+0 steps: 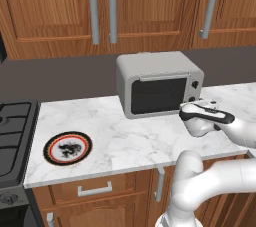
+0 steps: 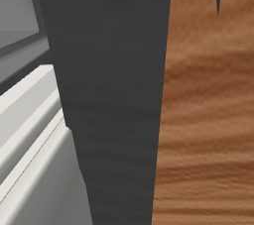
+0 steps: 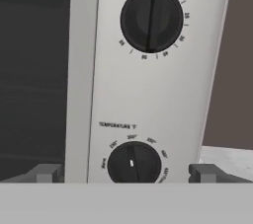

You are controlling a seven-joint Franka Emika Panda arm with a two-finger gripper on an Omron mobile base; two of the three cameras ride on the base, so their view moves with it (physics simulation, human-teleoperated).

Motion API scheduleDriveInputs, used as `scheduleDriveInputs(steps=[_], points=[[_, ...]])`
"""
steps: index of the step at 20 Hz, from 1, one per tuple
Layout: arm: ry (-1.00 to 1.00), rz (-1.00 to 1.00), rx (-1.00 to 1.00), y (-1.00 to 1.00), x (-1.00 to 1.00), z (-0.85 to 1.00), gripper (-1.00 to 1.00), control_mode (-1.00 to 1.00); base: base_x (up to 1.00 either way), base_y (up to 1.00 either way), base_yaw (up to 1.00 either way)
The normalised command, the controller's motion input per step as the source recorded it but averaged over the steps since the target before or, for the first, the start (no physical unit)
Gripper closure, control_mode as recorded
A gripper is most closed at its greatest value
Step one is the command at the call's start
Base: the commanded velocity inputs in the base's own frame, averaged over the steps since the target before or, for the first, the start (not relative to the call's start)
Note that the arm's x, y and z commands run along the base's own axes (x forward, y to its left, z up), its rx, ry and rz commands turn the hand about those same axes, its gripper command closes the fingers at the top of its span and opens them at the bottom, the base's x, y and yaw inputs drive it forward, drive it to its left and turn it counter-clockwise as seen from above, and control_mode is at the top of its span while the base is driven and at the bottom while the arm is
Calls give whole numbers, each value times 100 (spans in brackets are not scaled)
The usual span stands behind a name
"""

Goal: Pull the toaster oven rack outwards. Pick up the baguette from the plate and place it on the toaster oven rack. Close the toaster oven door fully and set the temperature to the lowest setting.

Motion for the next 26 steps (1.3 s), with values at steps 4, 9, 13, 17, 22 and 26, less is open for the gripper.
scheduleDriveInputs(steps=[4, 9, 13, 17, 22, 26], points=[[0, -2, 0, 0, 0, 0, -100, -100, 0, 0, 0], [0, -2, 0, 0, 0, 0, -100, -100, 0, 0, 0], [0, -2, 0, 0, 0, -2, -100, -100, 0, 0, 0], [0, 0, 0, 0, 0, -2, -100, -100, 0, 0, 0], [0, 0, 0, 0, 0, 0, -100, -100, 0, 0, 0], [0, 0, 0, 0, 7, -2, -100, -100, 0, 0, 0]])
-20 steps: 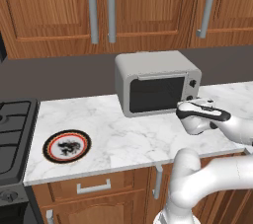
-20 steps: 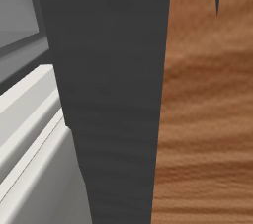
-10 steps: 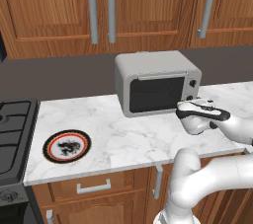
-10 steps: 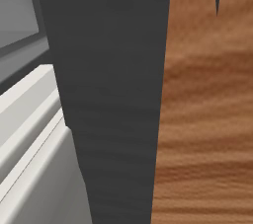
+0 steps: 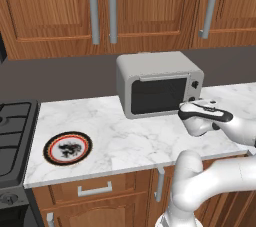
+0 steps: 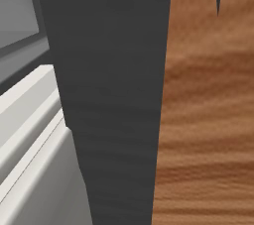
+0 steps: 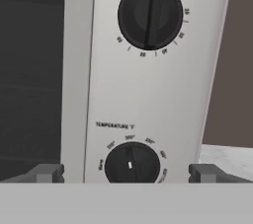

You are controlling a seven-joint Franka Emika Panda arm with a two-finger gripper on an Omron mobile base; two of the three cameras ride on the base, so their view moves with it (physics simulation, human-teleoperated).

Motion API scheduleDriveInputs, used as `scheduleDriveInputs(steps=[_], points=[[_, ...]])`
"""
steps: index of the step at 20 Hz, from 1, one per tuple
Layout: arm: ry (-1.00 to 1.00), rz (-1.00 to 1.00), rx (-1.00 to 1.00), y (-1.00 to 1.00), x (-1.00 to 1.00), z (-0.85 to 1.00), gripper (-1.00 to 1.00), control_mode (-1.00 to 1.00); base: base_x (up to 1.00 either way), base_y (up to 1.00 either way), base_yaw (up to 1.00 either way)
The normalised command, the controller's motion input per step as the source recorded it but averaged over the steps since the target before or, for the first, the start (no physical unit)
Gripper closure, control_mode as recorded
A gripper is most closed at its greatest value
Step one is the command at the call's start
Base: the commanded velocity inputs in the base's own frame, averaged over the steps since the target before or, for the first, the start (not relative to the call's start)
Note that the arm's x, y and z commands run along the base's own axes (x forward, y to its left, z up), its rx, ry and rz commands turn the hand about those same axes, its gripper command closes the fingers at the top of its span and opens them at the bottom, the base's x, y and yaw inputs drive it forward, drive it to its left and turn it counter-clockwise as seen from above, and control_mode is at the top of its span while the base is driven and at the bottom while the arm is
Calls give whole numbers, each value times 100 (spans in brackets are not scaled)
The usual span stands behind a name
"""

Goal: Pull the toaster oven rack outwards. Pick up the baguette from the plate and place it on the toaster oven rack. Close the toaster oven door fully and set the temperature to the lowest setting.

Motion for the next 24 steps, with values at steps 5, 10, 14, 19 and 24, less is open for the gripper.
scheduleDriveInputs(steps=[5, 10, 14, 19, 24], points=[[0, 0, 0, 0, 8, -4, -100, -100, 0, 0, 0], [0, 0, 0, 0, 1, -5, -100, -100, 0, 0, 0], [0, 0, 0, 0, 3, -4, -100, -100, 0, 0, 0], [0, 0, 0, 0, 3, 0, -100, -100, 0, 0, 0], [0, 0, 0, 0, 7, 0, -100, -100, 0, 0, 0]])
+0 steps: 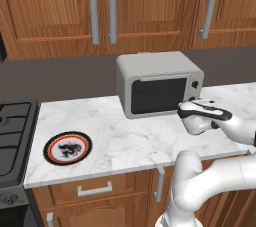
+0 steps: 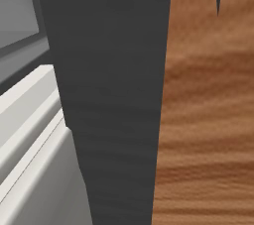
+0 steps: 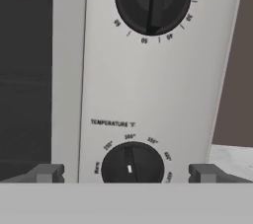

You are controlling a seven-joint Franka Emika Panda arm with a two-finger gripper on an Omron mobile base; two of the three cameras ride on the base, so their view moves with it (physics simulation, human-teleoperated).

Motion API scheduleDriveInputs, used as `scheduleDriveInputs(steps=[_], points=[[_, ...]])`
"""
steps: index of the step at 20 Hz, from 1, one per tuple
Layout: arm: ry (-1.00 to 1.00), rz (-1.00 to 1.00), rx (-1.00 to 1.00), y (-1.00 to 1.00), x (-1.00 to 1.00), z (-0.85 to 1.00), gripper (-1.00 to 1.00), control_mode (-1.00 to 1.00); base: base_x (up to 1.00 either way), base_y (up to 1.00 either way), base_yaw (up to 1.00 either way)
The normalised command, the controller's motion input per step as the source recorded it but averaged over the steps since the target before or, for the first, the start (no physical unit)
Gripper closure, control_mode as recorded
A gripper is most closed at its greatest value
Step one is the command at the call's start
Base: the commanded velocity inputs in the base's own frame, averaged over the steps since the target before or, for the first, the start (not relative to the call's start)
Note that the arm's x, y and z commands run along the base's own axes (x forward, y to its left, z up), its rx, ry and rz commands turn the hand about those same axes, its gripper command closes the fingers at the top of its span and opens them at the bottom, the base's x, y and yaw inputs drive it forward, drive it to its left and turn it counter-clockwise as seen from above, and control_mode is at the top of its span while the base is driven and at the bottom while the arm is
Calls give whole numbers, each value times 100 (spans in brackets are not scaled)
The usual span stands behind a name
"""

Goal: Pull the toaster oven rack outwards. Pick up the baguette from the plate and place it on the toaster oven rack. Close the toaster oven door fully and set the temperature to the lowest setting.

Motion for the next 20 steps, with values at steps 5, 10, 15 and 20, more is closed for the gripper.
scheduleDriveInputs(steps=[5, 10, 15, 20], points=[[0, 0, 0, 0, 3, 0, -100, -100, 0, 0, 0], [0, 0, 0, 0, 0, 0, -100, -100, 0, 0, 0], [0, 0, 0, 0, 0, 0, -100, -100, 0, 0, 0], [0, 0, 0, 0, 0, 0, -100, -100, 0, 0, 0]])
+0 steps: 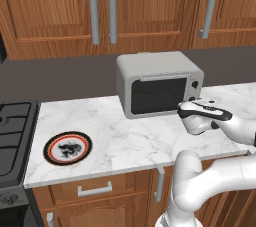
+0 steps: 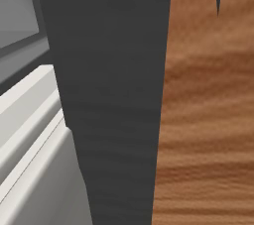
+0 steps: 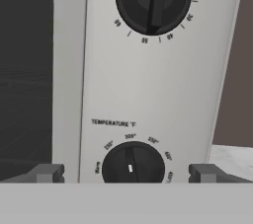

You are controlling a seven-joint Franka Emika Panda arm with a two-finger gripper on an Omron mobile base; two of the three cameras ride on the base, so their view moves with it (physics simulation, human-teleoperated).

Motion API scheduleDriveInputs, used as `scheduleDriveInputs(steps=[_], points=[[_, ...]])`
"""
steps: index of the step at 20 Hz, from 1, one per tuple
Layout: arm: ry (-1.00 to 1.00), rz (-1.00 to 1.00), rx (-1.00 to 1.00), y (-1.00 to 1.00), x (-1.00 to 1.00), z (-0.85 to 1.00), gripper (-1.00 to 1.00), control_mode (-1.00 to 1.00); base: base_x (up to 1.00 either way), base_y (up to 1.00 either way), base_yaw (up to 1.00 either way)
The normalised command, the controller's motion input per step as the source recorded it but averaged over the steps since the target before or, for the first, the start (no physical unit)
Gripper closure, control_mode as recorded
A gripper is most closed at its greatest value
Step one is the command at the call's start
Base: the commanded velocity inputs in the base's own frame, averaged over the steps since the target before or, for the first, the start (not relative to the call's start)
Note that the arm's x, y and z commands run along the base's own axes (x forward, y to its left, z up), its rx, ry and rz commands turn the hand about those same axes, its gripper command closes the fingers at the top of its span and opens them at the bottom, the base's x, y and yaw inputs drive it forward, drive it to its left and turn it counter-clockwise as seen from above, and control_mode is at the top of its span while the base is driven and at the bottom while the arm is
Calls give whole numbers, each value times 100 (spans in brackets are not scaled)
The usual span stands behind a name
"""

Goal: Pull the toaster oven rack outwards. Pick up the baguette from the plate and place it on the toaster oven rack. Close the toaster oven door fully and set the temperature to the lowest setting.

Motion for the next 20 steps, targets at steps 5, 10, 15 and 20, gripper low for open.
scheduleDriveInputs(steps=[5, 10, 15, 20], points=[[0, 0, 0, 0, 0, 0, -100, -100, 0, 0, 0], [0, 0, 0, 0, 0, 0, 100, -100, 0, 0, 0], [0, 0, 0, 0, 0, 0, 100, -100, 0, 0, 0], [0, 0, 0, 0, 0, 0, 100, -100, 0, 0, 0]])
